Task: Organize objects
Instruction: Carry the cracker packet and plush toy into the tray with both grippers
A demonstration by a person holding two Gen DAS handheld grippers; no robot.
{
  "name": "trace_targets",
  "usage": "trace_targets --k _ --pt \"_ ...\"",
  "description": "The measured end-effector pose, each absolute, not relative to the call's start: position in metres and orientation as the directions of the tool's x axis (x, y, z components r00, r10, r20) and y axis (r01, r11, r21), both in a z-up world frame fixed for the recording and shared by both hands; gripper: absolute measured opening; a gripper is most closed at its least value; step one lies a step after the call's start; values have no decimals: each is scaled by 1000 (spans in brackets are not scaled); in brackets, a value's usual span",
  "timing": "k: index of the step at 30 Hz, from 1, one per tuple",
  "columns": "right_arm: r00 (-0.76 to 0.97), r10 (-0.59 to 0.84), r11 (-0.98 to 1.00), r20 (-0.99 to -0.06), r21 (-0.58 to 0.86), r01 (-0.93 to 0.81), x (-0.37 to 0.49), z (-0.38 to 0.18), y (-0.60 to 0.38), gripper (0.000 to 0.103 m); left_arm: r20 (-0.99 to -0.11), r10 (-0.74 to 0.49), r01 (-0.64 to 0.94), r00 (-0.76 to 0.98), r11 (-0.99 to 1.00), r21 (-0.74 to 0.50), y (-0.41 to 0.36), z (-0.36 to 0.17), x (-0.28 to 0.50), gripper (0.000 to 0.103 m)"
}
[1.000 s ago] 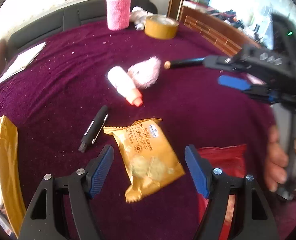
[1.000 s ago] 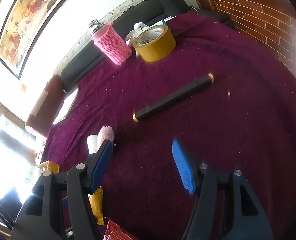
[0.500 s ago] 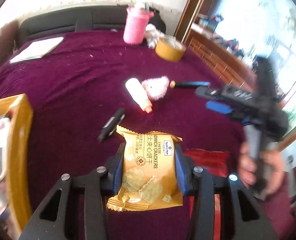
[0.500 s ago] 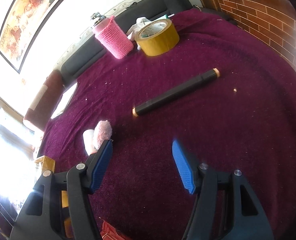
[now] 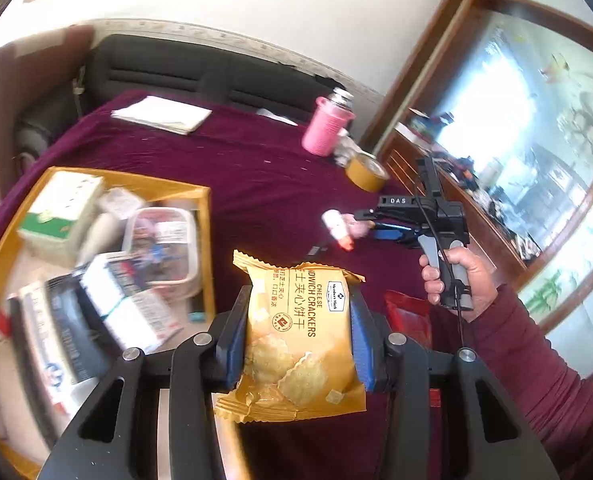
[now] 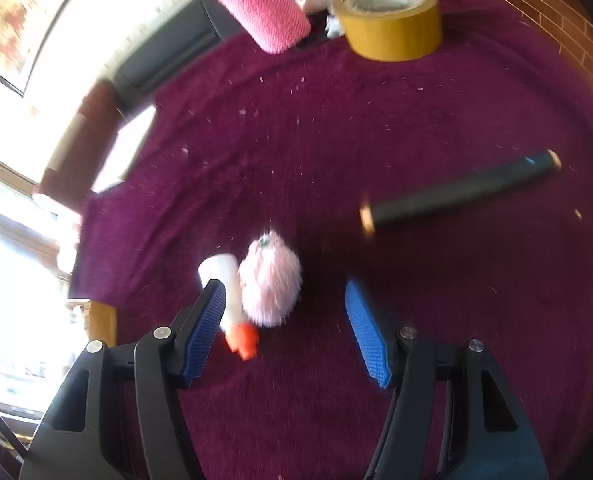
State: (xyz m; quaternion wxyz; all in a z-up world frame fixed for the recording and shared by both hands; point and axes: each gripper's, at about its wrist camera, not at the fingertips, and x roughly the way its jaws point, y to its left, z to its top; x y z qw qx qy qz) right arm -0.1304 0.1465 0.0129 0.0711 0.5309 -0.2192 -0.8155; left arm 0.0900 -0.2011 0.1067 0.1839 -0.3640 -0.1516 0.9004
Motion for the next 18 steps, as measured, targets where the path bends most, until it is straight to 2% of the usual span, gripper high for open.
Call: trace_targets --k 3,4,10,14,18 --pt "-427 -301 -908 -853 393 -146 -139 5 137 27 -598 405 -163 -692 -894 -417 -231 105 98 39" --pt "-445 -299 -906 -844 397 -145 -138 8 135 22 -596 392 -145 -700 -896 -419 -241 104 101 39" --pt "-529 -259 -921 -808 371 -116 -105 43 132 19 -599 326 -54 -731 -903 -426 -285 90 108 39" --pt "-559 -355 -902 -749 431 -3 -65 80 111 19 -614 290 6 -734 -902 -433 -304 76 117 39" --pt "-507 -480 -870 -716 463 170 -24 100 53 20 -637 265 56 -724 -898 -436 -321 63 128 39"
